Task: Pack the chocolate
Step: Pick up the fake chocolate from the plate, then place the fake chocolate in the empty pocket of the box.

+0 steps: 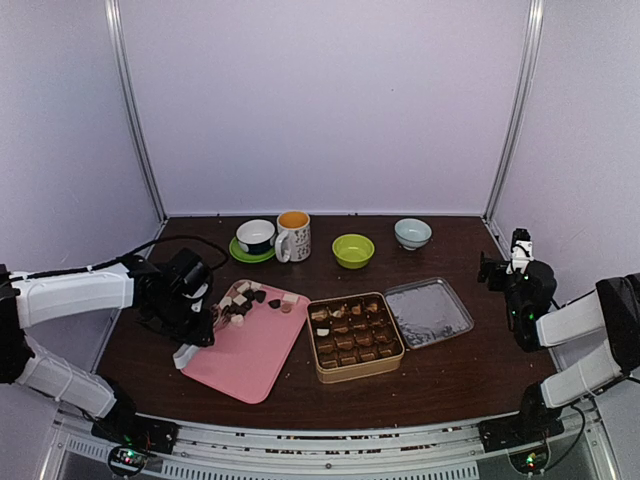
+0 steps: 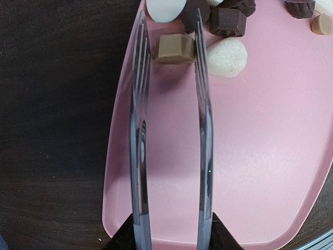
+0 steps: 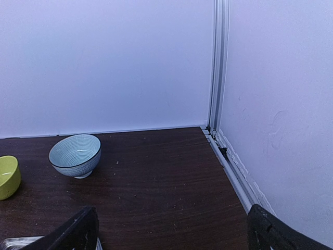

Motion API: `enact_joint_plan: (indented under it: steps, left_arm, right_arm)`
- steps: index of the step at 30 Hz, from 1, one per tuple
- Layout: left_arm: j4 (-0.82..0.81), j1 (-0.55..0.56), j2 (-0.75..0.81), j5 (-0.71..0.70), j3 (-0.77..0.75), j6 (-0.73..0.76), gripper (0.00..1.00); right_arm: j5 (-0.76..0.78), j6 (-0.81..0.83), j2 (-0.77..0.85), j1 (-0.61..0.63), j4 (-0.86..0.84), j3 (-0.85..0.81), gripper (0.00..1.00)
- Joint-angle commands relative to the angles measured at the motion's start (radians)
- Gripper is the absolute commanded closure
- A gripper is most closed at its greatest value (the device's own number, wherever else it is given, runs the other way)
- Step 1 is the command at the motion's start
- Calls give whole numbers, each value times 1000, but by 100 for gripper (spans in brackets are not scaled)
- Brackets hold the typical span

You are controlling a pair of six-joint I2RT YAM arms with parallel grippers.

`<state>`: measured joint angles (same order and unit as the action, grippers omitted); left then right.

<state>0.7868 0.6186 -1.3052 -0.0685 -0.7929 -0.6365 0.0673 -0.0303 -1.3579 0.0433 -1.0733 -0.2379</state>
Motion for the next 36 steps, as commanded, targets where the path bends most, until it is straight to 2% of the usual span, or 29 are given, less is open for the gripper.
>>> enact_joint_plan:
  steps: [1,7,12,19,27,31,36]
  left_arm:
    - [-9,-7,-17,-21,-29,15,60]
    - [17,-7,-4,-25,-52,20,64]
    - [119,-6,69,-23,-91,38,65]
    - [155,-1,213,91,-147,97,69]
    - [-74,70,305,297,-139,174,73]
    - [-183,150,249,329,-135,181,73]
    - [-265,272,108,314,-181,214,72]
  right_arm:
    - [-1,-2,-2,-6,-21,-9,0]
    - [-1,-3,-1,-6,-20,-10,0]
    - [-2,-3,-1,-6,-20,-9,0]
    - [-1,-3,-1,-6,-21,-10,0]
    - [-1,-2,-1,-6,-21,-10,0]
    - [-2,-3,-2,-6,-20,-9,0]
    - [0,-2,-1,-6,-21,-10,0]
